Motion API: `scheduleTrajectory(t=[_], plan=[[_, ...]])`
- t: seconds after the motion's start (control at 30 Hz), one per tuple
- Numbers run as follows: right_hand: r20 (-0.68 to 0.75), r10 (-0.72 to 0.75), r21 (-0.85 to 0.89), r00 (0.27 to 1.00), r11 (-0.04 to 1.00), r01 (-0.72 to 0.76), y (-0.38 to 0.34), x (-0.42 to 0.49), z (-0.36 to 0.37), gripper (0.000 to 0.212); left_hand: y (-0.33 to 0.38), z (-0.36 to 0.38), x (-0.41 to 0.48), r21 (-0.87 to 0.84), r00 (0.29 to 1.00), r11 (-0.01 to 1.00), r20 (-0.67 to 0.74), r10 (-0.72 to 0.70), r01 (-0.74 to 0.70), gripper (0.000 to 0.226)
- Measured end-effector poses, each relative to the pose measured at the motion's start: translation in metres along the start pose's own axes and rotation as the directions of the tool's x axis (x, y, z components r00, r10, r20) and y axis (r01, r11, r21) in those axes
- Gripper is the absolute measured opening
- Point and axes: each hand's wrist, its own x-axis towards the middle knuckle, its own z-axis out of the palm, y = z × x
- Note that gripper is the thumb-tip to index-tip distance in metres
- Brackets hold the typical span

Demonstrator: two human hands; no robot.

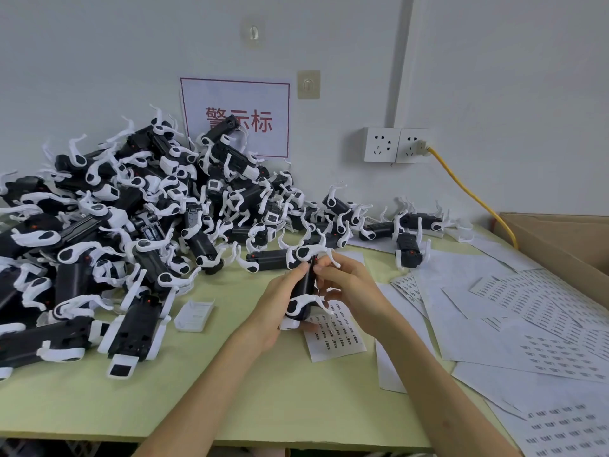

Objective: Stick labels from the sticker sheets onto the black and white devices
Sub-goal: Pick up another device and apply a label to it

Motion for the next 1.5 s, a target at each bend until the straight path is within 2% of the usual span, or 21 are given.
scheduleTrajectory(t=[0.17,0.67,0.9,1.0,1.1,1.23,1.33,1.47,1.5], plan=[[0.005,0.014,-0.025,1.0,1.0,-0.014,0.001,0.0,0.001,0.019,0.0,0.001,-0.001,-0.021,0.999,0.999,0.018,-0.034,0.035,0.048],[-0.019,0.029,-0.033,0.999,0.999,-0.03,-0.001,0.0,0.001,0.021,0.003,0.005,-0.002,-0.18,0.993,0.977,0.063,-0.102,0.112,0.032],[-0.031,0.04,-0.033,0.999,0.999,-0.041,-0.002,-0.001,0.0,0.02,0.002,0.002,-0.005,-0.291,0.984,0.95,0.166,-0.07,0.117,0.023],[0.005,0.021,-0.018,1.0,1.0,-0.02,-0.003,-0.002,0.001,0.02,0.001,0.0,-0.002,-0.217,0.988,0.973,0.151,-0.043,0.076,0.038],[0.02,-0.011,-0.027,1.0,1.0,0.012,-0.005,-0.003,0.003,0.009,0.0,-0.002,0.001,-0.165,0.994,0.985,0.101,-0.041,0.057,0.044],[-0.138,-0.111,-0.042,0.984,0.993,0.106,-0.004,-0.002,0.001,0.02,-0.001,-0.001,0.004,-0.217,0.992,0.974,0.116,-0.046,0.07,0.049],[-0.285,-0.177,-0.085,0.942,0.984,0.159,-0.003,-0.001,-0.001,0.017,-0.001,0.001,0.005,-0.259,0.994,0.964,0.097,-0.043,0.067,0.056],[-0.375,-0.173,-0.123,0.911,0.983,0.136,-0.002,0.0,-0.001,0.003,-0.005,0.0,0.007,-0.265,0.999,0.964,0.041,0.006,0.005,0.036],[-0.391,-0.179,-0.137,0.903,0.981,0.136,-0.001,0.0,-0.002,0.011,-0.006,-0.001,0.008,-0.242,1.0,0.97,0.017,0.023,-0.018,0.031]])
